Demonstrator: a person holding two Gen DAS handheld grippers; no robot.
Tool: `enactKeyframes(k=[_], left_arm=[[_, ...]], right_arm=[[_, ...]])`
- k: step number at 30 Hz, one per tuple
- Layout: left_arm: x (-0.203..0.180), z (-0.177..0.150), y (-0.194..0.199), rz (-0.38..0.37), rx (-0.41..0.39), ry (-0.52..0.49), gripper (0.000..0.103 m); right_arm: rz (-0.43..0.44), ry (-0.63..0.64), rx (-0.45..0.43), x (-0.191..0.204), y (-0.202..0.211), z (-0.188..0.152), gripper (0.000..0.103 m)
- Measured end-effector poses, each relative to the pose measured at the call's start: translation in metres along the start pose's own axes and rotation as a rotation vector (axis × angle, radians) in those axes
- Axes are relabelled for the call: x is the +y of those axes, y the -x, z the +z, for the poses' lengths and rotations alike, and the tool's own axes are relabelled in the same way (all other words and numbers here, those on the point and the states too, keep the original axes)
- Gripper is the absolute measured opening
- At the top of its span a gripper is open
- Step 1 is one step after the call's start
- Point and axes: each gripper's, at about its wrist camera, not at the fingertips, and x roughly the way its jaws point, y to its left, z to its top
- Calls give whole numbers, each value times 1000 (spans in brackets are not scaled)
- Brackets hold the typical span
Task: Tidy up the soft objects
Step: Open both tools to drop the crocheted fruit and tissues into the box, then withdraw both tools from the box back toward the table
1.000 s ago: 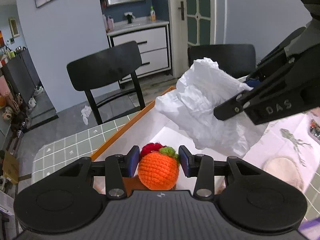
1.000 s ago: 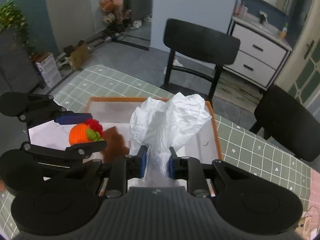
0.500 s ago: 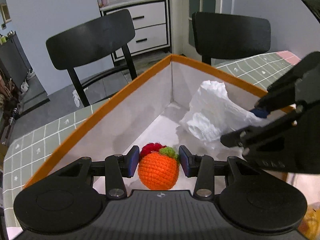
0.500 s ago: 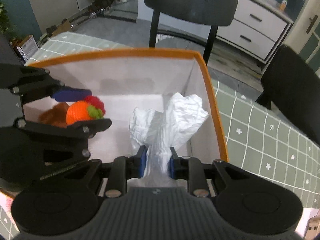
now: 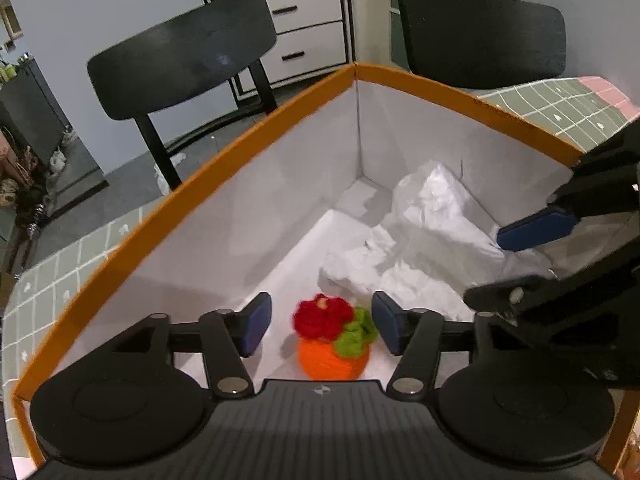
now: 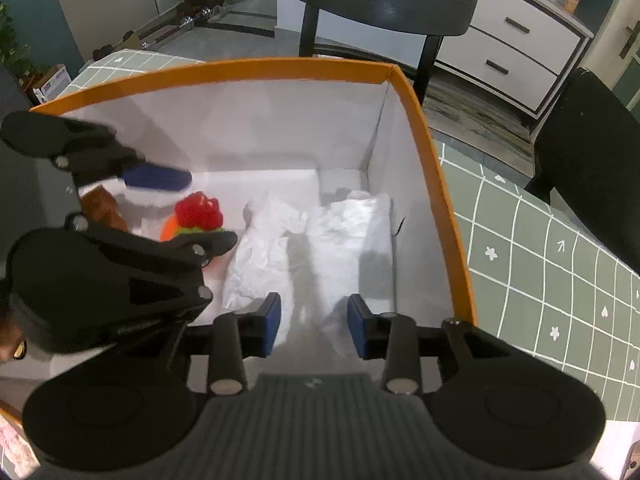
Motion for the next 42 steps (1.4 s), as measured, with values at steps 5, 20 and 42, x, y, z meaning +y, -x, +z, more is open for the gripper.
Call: enactKeyframes(k=[5, 20, 42], left_arm=[[6, 4, 20, -2, -38, 29, 70], [-3, -22, 111, 10, -85, -6, 71], [-13, -180, 211, -35, -115, 58, 74]], right_arm=[[-1, -2, -19, 4, 15, 1, 54], [-39, 41, -76, 33, 108, -30, 58], [94, 160, -103, 130, 196, -193, 58]])
